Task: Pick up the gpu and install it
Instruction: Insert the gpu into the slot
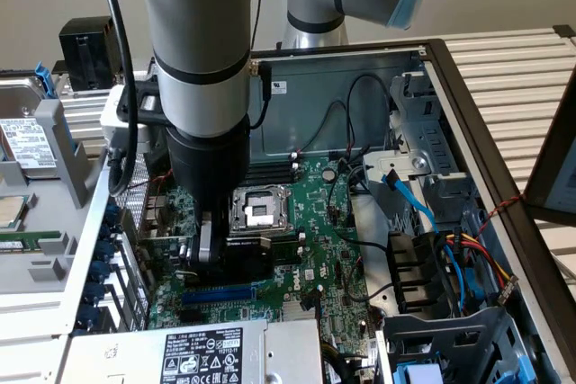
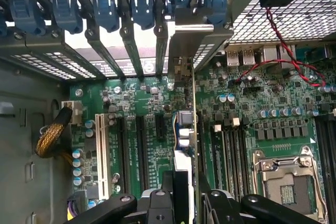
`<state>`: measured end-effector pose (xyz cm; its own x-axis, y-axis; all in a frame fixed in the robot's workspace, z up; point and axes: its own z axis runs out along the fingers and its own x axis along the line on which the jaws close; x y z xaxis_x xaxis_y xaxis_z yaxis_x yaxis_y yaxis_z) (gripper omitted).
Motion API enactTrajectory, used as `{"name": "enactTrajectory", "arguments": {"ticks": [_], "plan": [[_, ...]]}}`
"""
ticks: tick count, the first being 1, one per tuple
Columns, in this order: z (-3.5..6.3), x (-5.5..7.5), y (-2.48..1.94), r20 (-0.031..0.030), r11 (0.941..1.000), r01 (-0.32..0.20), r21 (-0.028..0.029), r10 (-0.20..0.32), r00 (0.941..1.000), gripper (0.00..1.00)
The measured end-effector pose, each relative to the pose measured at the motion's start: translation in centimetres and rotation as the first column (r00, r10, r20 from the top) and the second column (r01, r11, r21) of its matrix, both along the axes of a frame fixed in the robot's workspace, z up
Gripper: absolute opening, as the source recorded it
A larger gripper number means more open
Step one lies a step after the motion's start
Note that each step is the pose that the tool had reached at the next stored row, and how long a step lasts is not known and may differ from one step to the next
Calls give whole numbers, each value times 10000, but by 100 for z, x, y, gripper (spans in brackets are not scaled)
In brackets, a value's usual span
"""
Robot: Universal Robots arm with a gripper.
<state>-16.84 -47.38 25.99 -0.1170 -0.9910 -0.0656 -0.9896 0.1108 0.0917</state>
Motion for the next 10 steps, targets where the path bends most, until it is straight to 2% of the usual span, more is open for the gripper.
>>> {"name": "enactTrajectory", "arguments": {"ticks": [10], "plan": [[-21,-30,-9,0,10000,31,29,-31,10000,28]]}}
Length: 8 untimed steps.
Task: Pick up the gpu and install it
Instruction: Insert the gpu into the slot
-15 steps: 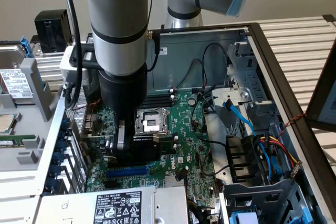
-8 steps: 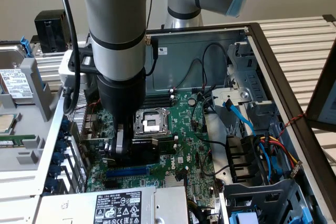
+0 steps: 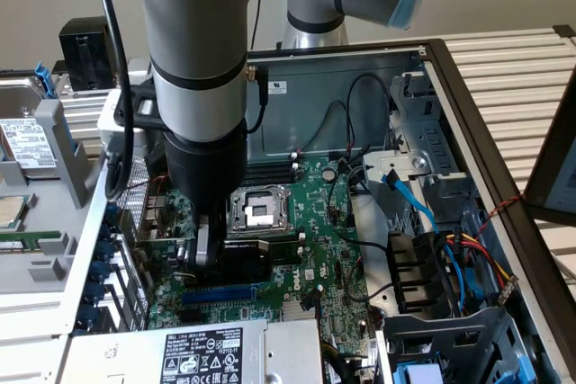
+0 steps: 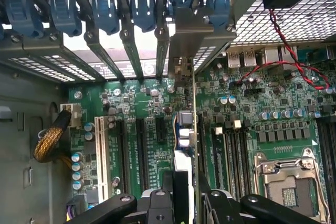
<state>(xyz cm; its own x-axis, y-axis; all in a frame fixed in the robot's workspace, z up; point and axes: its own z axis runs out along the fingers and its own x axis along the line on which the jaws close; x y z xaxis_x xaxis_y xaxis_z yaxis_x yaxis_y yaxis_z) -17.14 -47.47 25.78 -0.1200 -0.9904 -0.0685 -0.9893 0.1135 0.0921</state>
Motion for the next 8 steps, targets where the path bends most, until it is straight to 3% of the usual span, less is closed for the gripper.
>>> {"name": "enactTrajectory", "arguments": {"ticks": [8], "plan": [[-1,-1,3,6,10000,-83,-20,83,10000,28]]}}
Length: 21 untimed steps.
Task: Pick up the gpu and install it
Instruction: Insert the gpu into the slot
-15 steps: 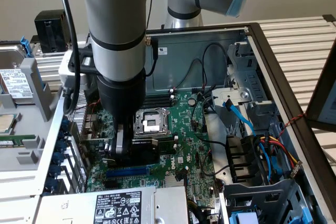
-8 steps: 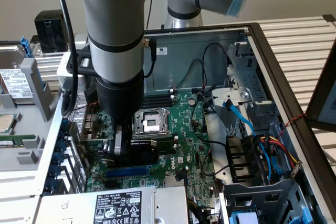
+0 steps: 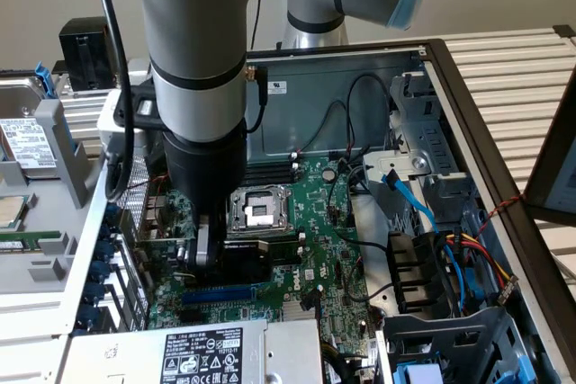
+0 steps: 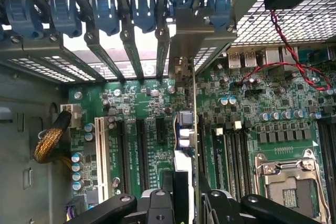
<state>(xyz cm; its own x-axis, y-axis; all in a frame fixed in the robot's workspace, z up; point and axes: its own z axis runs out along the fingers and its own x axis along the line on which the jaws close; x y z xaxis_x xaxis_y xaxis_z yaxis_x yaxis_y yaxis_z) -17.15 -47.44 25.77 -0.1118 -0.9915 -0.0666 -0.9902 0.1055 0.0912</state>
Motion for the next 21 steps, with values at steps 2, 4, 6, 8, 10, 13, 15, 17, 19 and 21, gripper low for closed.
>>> {"name": "enactTrajectory", "arguments": {"ticks": [2,4,6,8,10,13,15,17,19,21], "plan": [[0,6,1,0,10000,-29,-3,29,10000,28],[0,22,1,1,10000,-50,-3,50,10000,28],[0,41,1,2,10000,-76,-3,76,10000,28],[0,43,0,-18,10000,-85,-3,85,10000,28],[0,44,1,-73,9999,-149,-3,149,9999,28],[1,45,0,-148,9996,-294,-3,294,9995,28],[1,45,0,-149,9994,-350,-2,350,9993,28],[-1,45,1,-148,9992,-391,-8,391,9991,28],[-2,48,0,-149,9991,-415,-10,415,9990,28],[-6,55,1,-147,9991,-432,-9,432,9990,28]]}}
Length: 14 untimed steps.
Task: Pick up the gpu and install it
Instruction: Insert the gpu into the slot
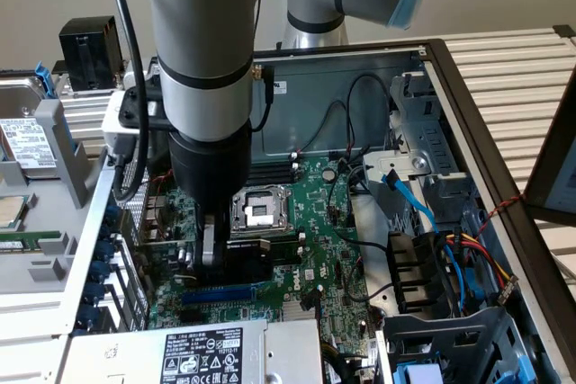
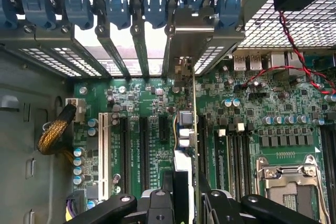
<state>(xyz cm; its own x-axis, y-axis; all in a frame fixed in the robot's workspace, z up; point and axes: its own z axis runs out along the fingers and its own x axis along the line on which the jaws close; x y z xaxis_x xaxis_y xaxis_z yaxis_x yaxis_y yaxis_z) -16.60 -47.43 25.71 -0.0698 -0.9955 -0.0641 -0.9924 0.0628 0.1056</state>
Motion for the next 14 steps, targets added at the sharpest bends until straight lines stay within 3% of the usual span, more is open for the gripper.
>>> {"name": "enactTrajectory", "arguments": {"ticks": [8,14], "plan": [[-8,11,0,-38,9999,-109,-29,109,9999,28],[-11,14,0,-62,9996,-218,-165,217,9997,28]]}}
